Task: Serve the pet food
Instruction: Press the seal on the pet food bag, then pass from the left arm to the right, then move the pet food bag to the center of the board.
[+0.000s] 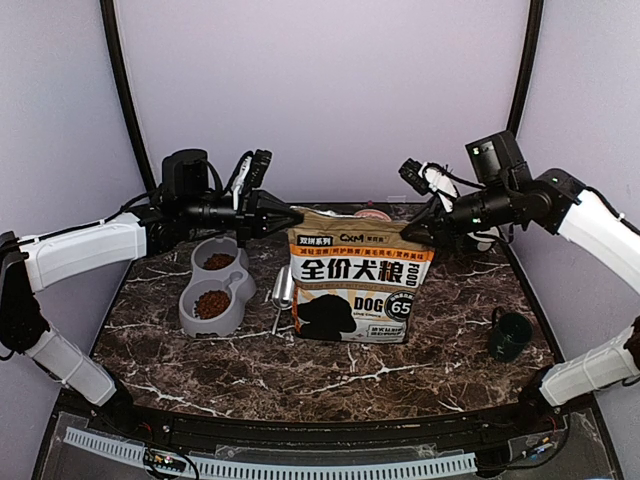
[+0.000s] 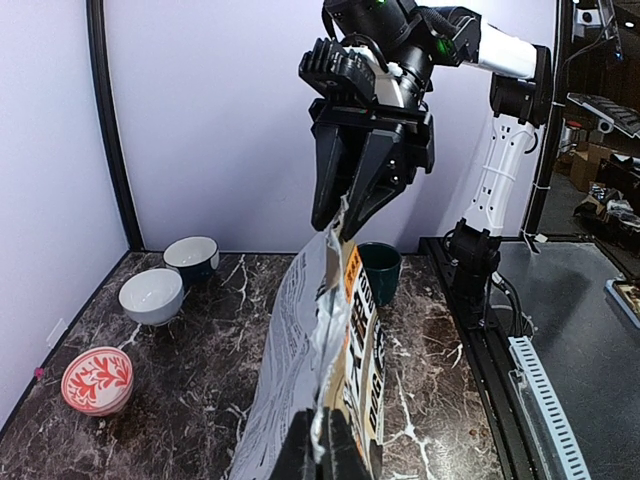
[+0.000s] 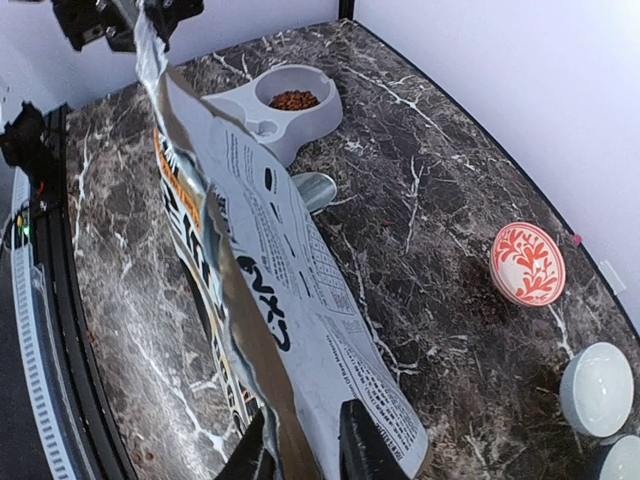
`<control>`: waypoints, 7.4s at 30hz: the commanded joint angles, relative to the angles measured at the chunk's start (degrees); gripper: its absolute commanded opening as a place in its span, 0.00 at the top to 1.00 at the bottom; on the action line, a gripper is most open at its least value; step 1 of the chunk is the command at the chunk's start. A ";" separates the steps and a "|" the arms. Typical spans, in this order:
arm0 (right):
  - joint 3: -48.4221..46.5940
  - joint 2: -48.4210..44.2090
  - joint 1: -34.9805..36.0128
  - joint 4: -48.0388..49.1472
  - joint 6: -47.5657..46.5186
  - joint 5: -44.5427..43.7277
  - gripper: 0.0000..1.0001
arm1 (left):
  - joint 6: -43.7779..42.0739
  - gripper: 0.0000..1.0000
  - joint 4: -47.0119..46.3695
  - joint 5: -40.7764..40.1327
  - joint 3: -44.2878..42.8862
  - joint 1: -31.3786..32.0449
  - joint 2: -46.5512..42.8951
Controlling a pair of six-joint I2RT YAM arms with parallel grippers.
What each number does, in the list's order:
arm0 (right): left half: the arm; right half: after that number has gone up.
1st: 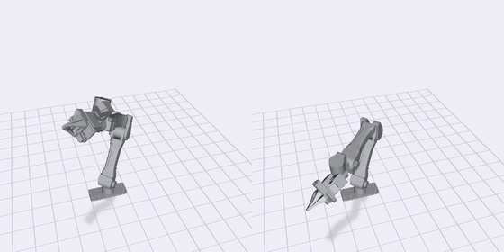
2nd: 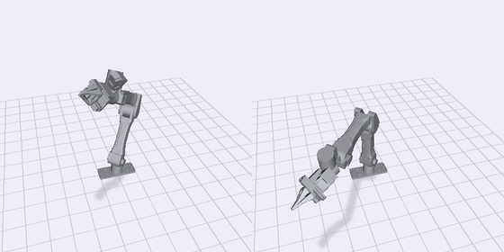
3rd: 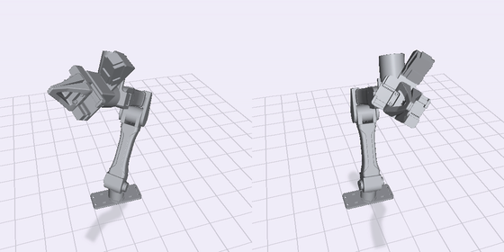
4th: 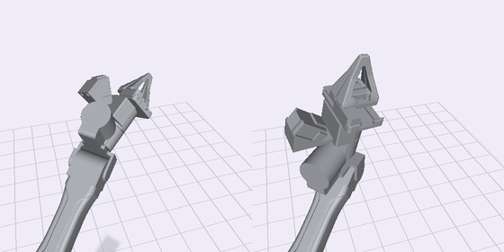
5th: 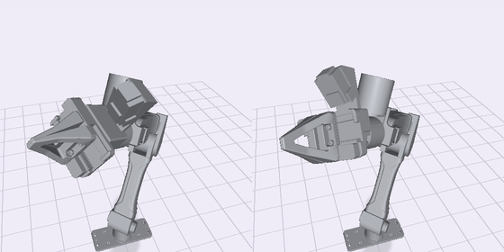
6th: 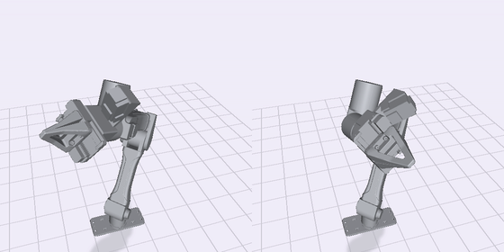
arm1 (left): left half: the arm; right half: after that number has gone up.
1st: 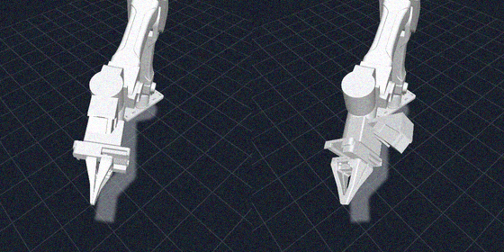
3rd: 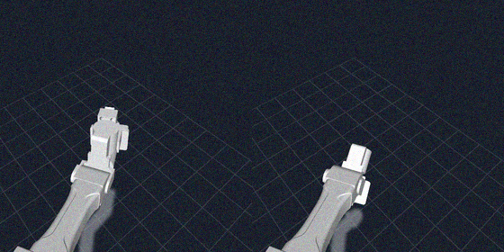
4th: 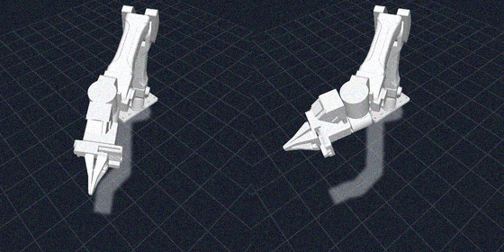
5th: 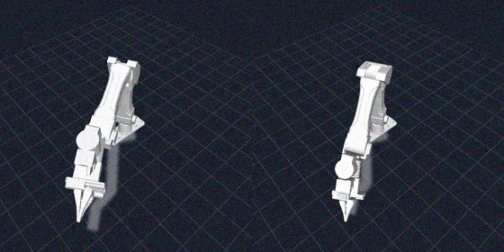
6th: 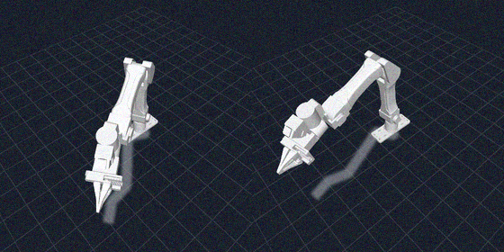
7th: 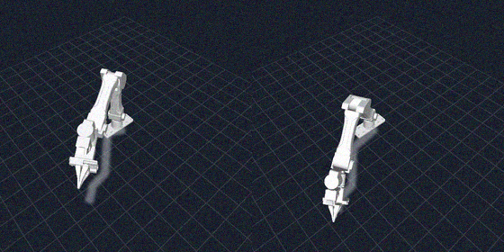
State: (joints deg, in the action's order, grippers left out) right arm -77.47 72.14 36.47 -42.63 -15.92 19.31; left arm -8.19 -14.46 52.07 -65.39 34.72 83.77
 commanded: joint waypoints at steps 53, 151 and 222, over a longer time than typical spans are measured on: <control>3.80 -7.81 -2.17 4.81 1.38 -5.91 0.59 | -1.40 1.00 -0.40 -0.12 1.06 0.17 -3.53; -17.12 16.19 2.62 -5.00 -2.79 1.86 1.00 | -1.92 0.99 0.47 -1.77 0.78 0.17 -3.34; -36.35 30.12 1.45 54.51 -9.21 -32.01 1.00 | -7.55 0.02 -30.37 -83.15 18.63 0.17 -19.35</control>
State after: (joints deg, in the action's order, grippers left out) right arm -101.67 103.92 38.24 -18.39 -22.37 -6.39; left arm -14.98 -43.16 -31.79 -46.70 35.09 65.56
